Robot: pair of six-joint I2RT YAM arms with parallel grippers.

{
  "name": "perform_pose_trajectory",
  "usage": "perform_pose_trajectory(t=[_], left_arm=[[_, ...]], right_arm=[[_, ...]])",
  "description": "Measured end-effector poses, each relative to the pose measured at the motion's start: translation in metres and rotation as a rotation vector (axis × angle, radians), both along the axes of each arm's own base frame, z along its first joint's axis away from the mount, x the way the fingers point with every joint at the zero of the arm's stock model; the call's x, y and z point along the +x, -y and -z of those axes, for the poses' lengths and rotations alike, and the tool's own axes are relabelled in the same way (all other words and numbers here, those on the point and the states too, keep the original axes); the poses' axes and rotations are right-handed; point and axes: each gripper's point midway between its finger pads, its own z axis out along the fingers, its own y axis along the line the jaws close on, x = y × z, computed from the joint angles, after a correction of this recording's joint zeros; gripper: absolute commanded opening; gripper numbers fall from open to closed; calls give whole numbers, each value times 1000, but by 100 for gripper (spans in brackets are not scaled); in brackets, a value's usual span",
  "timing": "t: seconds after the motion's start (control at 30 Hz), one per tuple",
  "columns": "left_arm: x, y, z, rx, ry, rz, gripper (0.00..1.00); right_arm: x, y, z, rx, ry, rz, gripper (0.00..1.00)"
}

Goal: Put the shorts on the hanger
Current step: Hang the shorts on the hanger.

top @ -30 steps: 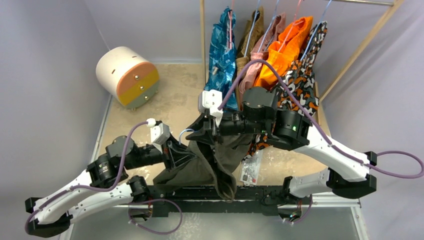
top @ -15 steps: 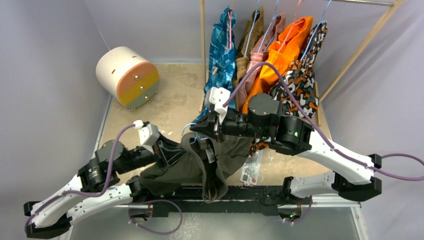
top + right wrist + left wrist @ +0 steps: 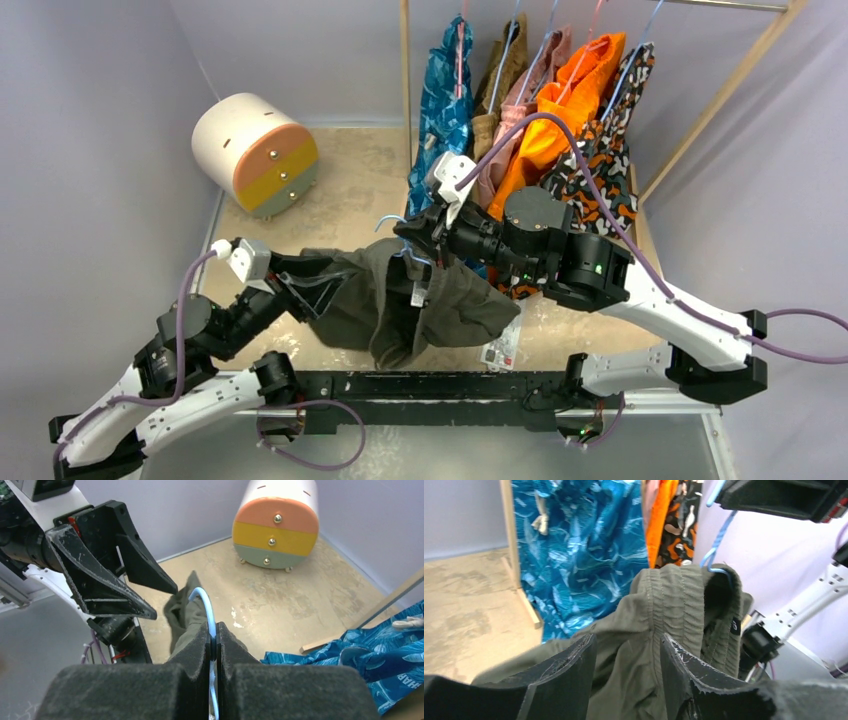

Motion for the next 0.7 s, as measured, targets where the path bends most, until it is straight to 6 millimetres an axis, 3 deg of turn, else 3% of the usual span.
perform_pose_trajectory(t=[0.23, 0.4, 0.57, 0.7], left_arm=[[11, -18, -6, -7, -3, -107, 52], [21, -36, -13, -15, -9, -209, 56], [31, -62, -5, -28, -52, -356, 57], [36, -68, 6, -21, -107, -409, 56]], right_arm=[[5, 8, 8, 3, -30, 52, 0], [2, 16, 2, 27, -40, 64, 0], [-4, 33, -8, 50, -41, 64, 0], [-8, 44, -10, 67, -46, 72, 0]])
